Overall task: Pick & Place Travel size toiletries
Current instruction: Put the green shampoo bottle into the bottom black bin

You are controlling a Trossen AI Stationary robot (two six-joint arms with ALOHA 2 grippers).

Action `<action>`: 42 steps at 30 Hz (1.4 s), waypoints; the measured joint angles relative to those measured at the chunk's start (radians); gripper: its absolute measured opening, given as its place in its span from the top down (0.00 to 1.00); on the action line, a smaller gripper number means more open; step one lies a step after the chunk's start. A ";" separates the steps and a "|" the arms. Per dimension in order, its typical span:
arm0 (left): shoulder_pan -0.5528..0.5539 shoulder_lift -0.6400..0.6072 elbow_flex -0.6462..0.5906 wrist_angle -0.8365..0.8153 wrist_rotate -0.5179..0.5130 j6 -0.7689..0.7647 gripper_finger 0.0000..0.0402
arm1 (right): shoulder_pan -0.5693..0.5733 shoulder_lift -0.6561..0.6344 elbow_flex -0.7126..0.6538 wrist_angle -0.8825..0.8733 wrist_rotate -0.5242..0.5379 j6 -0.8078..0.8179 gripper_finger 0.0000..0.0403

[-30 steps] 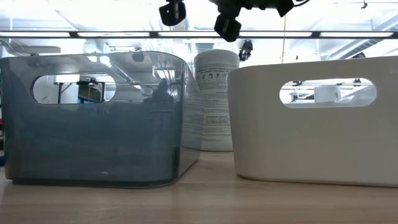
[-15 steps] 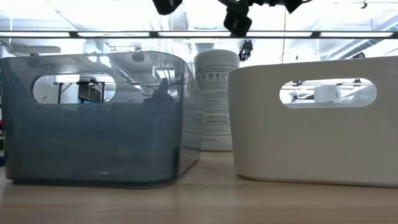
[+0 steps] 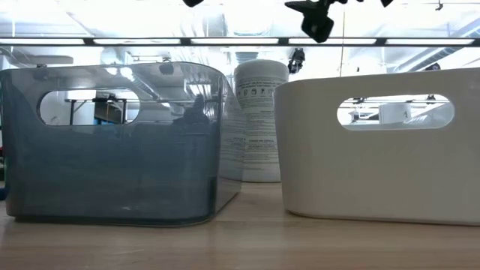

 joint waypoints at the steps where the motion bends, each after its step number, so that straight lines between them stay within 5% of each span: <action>1: -0.006 0.000 0.000 -0.003 -0.003 0.000 0.73 | 0.000 -0.014 -0.009 0.001 0.014 0.011 0.31; 24: -0.183 0.204 -0.010 -0.068 -0.148 -0.034 0.73 | 0.003 -0.092 -0.055 0.000 0.039 0.099 0.34; 42: -0.241 0.204 -0.386 0.315 -0.354 -0.035 0.72 | 0.003 -0.093 -0.057 -0.002 0.066 0.156 0.40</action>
